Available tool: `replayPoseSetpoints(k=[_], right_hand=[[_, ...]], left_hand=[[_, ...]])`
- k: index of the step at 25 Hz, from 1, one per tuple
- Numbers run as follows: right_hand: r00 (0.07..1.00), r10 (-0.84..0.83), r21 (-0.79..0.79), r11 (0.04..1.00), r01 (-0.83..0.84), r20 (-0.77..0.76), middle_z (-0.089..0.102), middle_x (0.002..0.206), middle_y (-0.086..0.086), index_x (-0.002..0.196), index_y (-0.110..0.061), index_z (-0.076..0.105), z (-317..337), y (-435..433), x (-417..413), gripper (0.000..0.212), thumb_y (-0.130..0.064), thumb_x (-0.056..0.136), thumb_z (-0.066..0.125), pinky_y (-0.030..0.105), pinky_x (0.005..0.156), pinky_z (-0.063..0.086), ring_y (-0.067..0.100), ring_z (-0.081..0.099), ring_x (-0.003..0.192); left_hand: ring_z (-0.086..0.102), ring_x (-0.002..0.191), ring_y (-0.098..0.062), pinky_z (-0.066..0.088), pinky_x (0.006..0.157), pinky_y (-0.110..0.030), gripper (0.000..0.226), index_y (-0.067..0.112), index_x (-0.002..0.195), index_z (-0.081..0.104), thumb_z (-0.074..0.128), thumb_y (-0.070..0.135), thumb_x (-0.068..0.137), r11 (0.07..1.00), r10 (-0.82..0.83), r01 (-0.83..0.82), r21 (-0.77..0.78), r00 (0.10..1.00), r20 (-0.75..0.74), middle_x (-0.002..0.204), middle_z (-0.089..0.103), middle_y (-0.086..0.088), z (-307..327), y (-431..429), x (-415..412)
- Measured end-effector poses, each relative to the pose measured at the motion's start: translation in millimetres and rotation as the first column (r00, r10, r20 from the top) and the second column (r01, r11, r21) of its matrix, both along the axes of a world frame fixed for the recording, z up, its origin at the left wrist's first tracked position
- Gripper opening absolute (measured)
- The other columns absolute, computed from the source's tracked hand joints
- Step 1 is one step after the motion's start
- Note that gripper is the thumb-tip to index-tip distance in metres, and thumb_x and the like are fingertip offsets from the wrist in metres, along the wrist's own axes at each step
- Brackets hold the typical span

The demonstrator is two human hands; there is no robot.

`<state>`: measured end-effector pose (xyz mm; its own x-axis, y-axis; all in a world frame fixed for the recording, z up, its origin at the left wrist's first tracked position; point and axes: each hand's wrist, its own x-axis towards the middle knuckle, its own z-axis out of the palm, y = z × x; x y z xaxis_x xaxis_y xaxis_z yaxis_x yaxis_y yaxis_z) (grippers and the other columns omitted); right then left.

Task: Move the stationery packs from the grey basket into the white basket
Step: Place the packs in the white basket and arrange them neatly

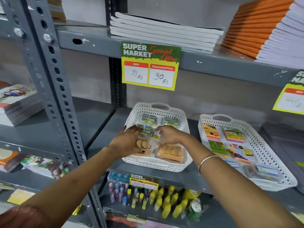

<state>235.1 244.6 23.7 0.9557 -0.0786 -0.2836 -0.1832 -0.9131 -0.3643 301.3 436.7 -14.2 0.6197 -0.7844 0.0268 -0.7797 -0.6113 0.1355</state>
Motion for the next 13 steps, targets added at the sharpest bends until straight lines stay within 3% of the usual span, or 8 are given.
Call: replayPoseSetpoints(k=[3, 6, 10, 13], right_hand=[[0.978, 0.062, -0.125, 0.988, -0.088, -0.2, 0.036, 0.153, 0.01, 0.148, -0.011, 0.027, -6.3, -14.3, -22.0, 0.091, -0.024, 0.075, 0.079, 0.031, 0.112, 0.033, 0.027, 0.039, 0.138], [0.977, 0.091, -0.228, 0.964, -0.134, -0.193, 0.035, 0.153, 0.011, 0.149, -0.01, 0.022, -22.1, -12.2, -35.1, 0.089, -0.02, 0.078, 0.076, 0.035, 0.11, 0.038, 0.03, 0.04, 0.136], [0.988, 0.091, -0.256, 0.959, -0.121, -0.123, 0.052, 0.135, 0.014, 0.141, -0.013, 0.033, -27.1, -15.1, -37.6, 0.076, -0.016, 0.077, 0.075, 0.037, 0.085, 0.047, 0.032, 0.054, 0.115], [0.986, 0.103, -0.238, 0.962, -0.132, -0.132, 0.052, 0.133, 0.015, 0.139, -0.013, 0.034, -32.9, -16.7, -38.0, 0.074, -0.015, 0.077, 0.075, 0.032, 0.075, 0.042, 0.029, 0.054, 0.107]], left_hand=[[0.033, 0.137, -0.025, 0.025, 0.114, -0.04, 0.087, 0.018, 0.143, 0.022, 0.069, 0.045, 0.075, 0.977, -0.094, 0.098, 0.189, 0.995, -0.028, 0.15, 0.036, -0.007, 0.0, -19.6, 6.2], [0.051, 0.121, -0.027, 0.044, 0.098, -0.037, 0.069, 0.021, 0.133, 0.036, 0.071, 0.028, 0.074, 0.965, -0.099, 0.117, 0.235, 0.991, -0.086, 0.135, 0.052, -0.005, -6.2, -25.1, 13.3], [0.055, 0.109, -0.028, 0.048, 0.091, -0.038, 0.052, 0.019, 0.122, 0.045, 0.068, 0.02, 0.075, 0.981, -0.089, 0.116, 0.157, 0.981, -0.171, 0.124, 0.058, -0.007, -11.0, -23.7, 18.9], [0.054, 0.113, -0.026, 0.046, 0.096, -0.039, 0.062, 0.022, 0.125, 0.041, 0.073, 0.023, 0.072, 0.973, -0.111, 0.141, 0.184, 0.98, -0.166, 0.131, 0.054, -0.005, -13.2, -24.7, 19.2]])
